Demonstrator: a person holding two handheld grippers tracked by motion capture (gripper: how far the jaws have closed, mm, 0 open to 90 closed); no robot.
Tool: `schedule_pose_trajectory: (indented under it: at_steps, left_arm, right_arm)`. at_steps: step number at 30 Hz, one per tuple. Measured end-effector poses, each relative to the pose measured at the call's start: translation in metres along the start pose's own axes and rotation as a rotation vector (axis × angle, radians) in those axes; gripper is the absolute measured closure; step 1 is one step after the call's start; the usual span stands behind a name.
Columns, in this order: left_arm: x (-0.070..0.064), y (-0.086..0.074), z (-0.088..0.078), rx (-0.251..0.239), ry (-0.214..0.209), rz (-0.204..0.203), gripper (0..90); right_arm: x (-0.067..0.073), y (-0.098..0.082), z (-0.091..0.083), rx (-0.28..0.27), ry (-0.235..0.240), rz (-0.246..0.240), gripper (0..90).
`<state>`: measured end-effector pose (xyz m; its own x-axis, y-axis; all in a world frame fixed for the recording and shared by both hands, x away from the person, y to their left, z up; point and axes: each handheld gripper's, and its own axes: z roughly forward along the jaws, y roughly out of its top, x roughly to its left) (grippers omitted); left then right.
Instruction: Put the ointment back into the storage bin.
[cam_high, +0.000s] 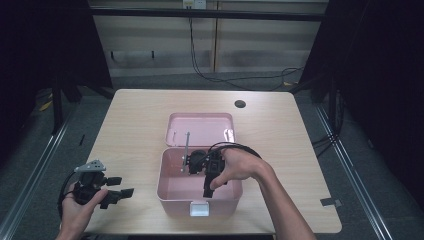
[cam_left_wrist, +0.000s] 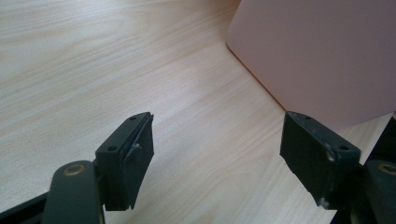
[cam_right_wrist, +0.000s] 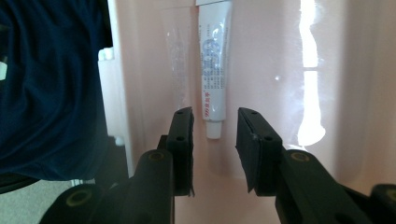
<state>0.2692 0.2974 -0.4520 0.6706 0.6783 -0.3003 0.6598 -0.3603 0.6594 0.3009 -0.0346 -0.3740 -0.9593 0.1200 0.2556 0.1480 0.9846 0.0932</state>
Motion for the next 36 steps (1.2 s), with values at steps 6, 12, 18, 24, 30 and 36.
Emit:
schedule_pose_trajectory:
  at_steps: [6, 12, 18, 24, 30, 36]
  left_arm:
    - [0.000, 0.000, 0.000, 0.000, 0.000, 0.001, 25.7]
    - [0.001, 0.000, -0.001, -0.006, 0.002, -0.002, 25.7]
    - [0.001, 0.000, 0.000, -0.007, 0.003, -0.001, 25.7]
    - [0.001, 0.000, 0.000, -0.005, 0.002, -0.004, 25.7]
    - [0.001, 0.000, 0.000, -0.003, 0.002, -0.003, 25.7]
    - [0.001, 0.000, 0.000, 0.003, 0.004, 0.002, 25.7]
  right_arm:
    - [0.001, -0.008, -0.010, -0.026, -0.020, 0.020, 67.2]
    - [0.003, -0.012, -0.023, -0.044, -0.050, 0.033, 66.1]
    - [0.005, -0.018, -0.029, -0.059, -0.085, 0.054, 63.4]
    - [0.007, -0.024, -0.040, -0.076, -0.108, 0.075, 61.1]
    - [0.011, -0.038, -0.055, -0.097, -0.139, 0.103, 59.6]
    - [0.013, -0.053, -0.066, -0.125, -0.165, 0.139, 59.1]
